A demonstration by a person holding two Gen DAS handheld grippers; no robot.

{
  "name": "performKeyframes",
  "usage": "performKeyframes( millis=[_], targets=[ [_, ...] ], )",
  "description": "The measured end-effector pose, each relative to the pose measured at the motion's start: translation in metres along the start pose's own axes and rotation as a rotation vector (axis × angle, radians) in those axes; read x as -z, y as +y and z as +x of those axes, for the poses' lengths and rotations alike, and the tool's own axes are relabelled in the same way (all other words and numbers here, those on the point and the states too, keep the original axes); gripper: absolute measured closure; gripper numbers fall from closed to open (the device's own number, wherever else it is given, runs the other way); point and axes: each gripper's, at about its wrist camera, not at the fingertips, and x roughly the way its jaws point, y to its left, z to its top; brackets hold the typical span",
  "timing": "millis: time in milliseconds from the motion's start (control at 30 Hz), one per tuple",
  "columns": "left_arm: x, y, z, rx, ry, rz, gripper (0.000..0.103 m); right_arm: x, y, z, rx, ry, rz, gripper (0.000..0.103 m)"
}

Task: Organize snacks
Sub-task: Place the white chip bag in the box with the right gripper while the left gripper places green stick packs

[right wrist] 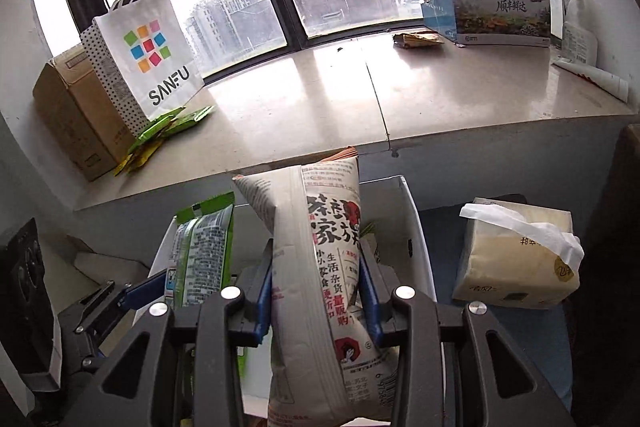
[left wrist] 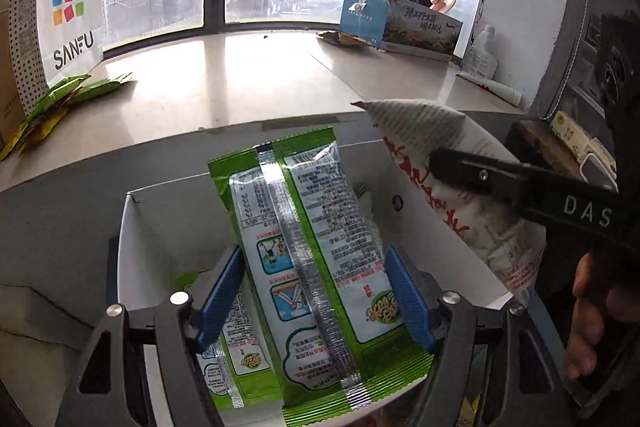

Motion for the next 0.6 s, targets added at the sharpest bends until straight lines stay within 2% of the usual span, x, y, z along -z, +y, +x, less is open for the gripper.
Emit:
performKeyframes(
  millis=[33, 67, 100, 233, 433, 600],
  targets=[
    [0.002, -0.001, 0.007, -0.025, 0.022, 0.015, 0.008, -0.002, -0.004, 0.0, 0.012, -0.021, 0.005, 0.029],
    [0.003, -0.003, 0.013, -0.041, 0.037, 0.035, 0.005, -0.003, -0.008, -0.001, 0.017, -0.041, 0.01, 0.01],
    [0.005, -0.005, 0.016, -0.042, 0.042, 0.053, 0.0, -0.005, -0.012, -0.001, 0.023, -0.046, 0.013, 0.0],
    [0.011, -0.004, 0.016, -0.002, 0.059, 0.033, 0.0, -0.005, -0.015, -0.007, 0.047, -0.051, -0.02, 0.0],
    [0.014, -0.01, -0.005, -0.035, 0.034, 0.052, 0.0, 0.006, -0.007, -0.027, 0.025, -0.082, -0.083, 0.0],
    [0.029, -0.015, -0.044, -0.045, -0.017, 0.057, 0.0, 0.025, 0.0, -0.054, -0.028, -0.099, -0.129, 0.0]
  ],
)
